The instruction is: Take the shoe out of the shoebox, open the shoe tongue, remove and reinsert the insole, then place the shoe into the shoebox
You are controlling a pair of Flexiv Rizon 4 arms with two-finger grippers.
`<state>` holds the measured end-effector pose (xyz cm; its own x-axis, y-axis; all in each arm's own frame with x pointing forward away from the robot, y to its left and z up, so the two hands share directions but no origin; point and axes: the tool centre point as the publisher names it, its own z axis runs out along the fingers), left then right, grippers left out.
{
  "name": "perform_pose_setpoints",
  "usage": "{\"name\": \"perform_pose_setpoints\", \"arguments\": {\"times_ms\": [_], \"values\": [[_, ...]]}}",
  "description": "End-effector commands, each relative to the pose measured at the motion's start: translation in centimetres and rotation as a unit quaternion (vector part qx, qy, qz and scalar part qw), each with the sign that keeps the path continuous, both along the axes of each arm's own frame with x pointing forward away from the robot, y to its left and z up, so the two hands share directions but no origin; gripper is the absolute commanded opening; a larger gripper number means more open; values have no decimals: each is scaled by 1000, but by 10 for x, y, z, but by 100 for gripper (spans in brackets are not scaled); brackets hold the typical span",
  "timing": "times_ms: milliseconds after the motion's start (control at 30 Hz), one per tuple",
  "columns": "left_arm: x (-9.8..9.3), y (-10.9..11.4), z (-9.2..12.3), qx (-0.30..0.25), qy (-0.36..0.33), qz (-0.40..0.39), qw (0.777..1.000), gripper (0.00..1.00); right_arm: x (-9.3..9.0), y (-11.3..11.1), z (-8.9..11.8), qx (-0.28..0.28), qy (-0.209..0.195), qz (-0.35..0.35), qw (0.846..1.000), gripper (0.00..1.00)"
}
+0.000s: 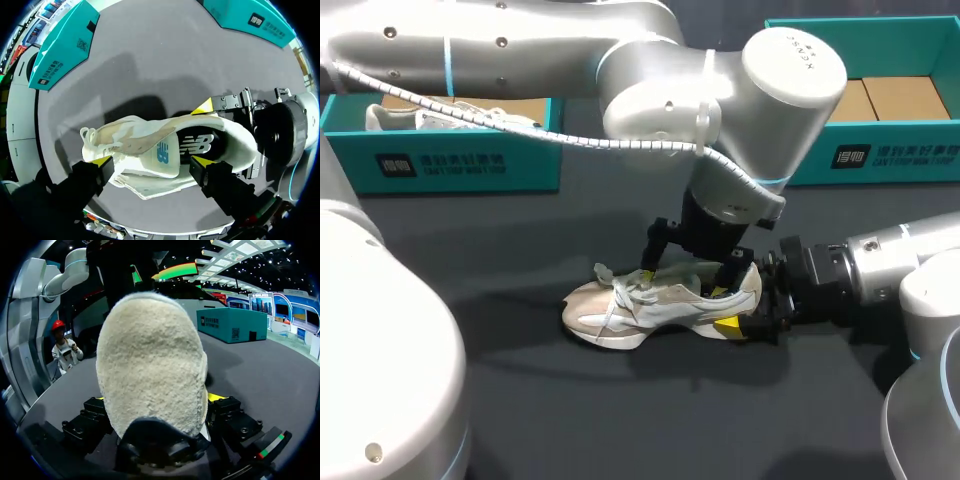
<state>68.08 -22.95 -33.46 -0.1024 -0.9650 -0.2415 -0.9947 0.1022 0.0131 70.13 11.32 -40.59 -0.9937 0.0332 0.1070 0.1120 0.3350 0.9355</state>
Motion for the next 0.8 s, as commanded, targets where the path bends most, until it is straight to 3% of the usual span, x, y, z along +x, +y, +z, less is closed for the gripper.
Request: {"name": "perform_pose_setpoints", "arguments": {"times_ms": [33,800], "values": [[-1,-7,-3,21,0,11,1000,100,0,2,-1,-2,0,0,1000,0],[-3,14,-19,100,29,20,994,100,0,2,-1,-2,0,0,1000,0]]}}
